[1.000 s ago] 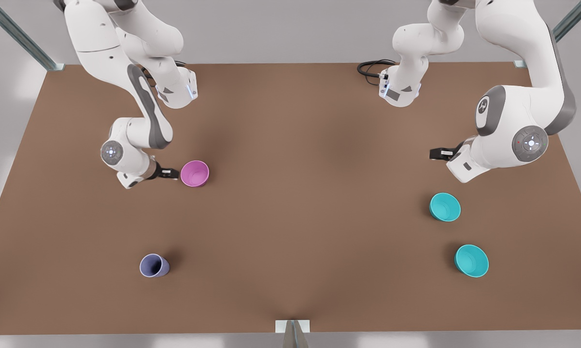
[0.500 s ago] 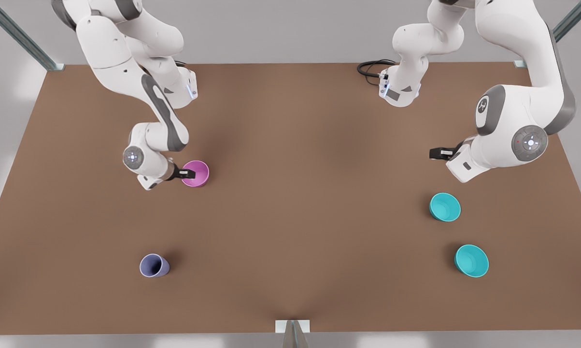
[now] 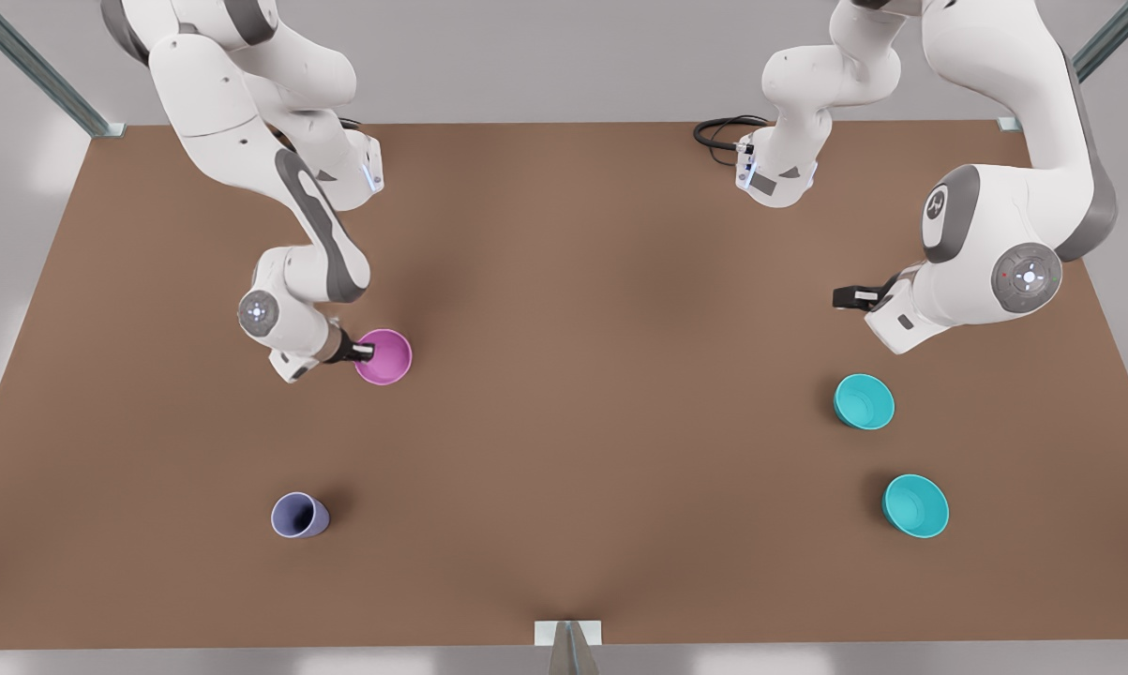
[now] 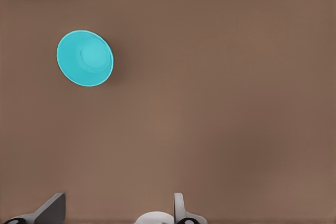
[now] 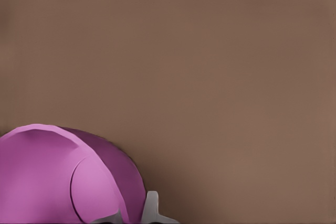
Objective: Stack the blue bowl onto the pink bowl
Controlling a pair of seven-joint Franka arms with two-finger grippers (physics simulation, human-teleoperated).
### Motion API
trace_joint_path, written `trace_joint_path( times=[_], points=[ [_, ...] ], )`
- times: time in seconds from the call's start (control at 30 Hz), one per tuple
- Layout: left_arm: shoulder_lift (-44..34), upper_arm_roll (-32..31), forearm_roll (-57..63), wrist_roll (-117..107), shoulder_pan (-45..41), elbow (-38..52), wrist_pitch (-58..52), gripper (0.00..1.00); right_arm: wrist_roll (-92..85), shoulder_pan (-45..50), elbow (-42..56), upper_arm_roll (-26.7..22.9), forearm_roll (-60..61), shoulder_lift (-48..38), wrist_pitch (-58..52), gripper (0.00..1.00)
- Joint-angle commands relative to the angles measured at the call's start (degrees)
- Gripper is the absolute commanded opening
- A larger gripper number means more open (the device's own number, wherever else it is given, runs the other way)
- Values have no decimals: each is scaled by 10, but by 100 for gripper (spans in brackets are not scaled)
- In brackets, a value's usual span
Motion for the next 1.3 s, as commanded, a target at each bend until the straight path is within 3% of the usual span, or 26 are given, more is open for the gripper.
trace_joint_path(
  times=[0.0,0.1,0.23,0.33,0.37,0.43,0.47,0.6,0.7,0.73,0.77,1.0,1.07,1.13,1.17,1.23,1.27],
  points=[
    [-1,0,0,0,0,0,0,100,18,1,70,0,15,0,-130,21],
    [-1,0,0,-1,0,-1,0,100,138,92,206,0,21,38,-180,21],
    [9,0,0,-2,1,-2,4,100,402,241,425,-2,9,172,-179,21],
    [37,1,2,2,47,1,77,100,591,335,569,-3,-53,275,-179,21],
    [63,2,2,3,63,19,105,100,619,354,596,-5,-54,300,-175,21],
    [186,4,4,40,94,159,109,100,634,374,625,-7,-56,333,-155,21],
    [228,7,2,72,120,180,130,100,634,378,626,-7,-66,354,-126,21],
    [307,31,-22,154,123,173,237,100,630,380,643,-7,-73,399,-67,21],
    [309,45,-45,202,123,93,314,100,628,379,655,-6,-73,417,-34,21],
    [292,46,-45,234,123,69,314,100,628,377,659,-6,-72,417,-34,78],
    [278,55,-45,258,122,50,314,100,628,377,659,-6,-73,416,-34,99],
    [276,69,-45,262,122,-35,363,100,603,336,660,-17,-74,363,-50,100],
    [286,69,-45,262,122,-39,365,100,435,270,657,-17,-73,320,-179,100],
    [296,69,-46,262,123,-39,375,100,253,195,554,-20,-78,241,-237,100],
    [297,69,-46,262,123,-39,376,91,189,158,484,-21,-89,195,-251,100],
    [297,69,-46,261,123,-39,375,47,48,92,445,-25,-120,103,-381,100],
    [296,69,-46,261,123,-39,372,34,-64,16,452,-29,-117,61,-456,100]
  ],
)
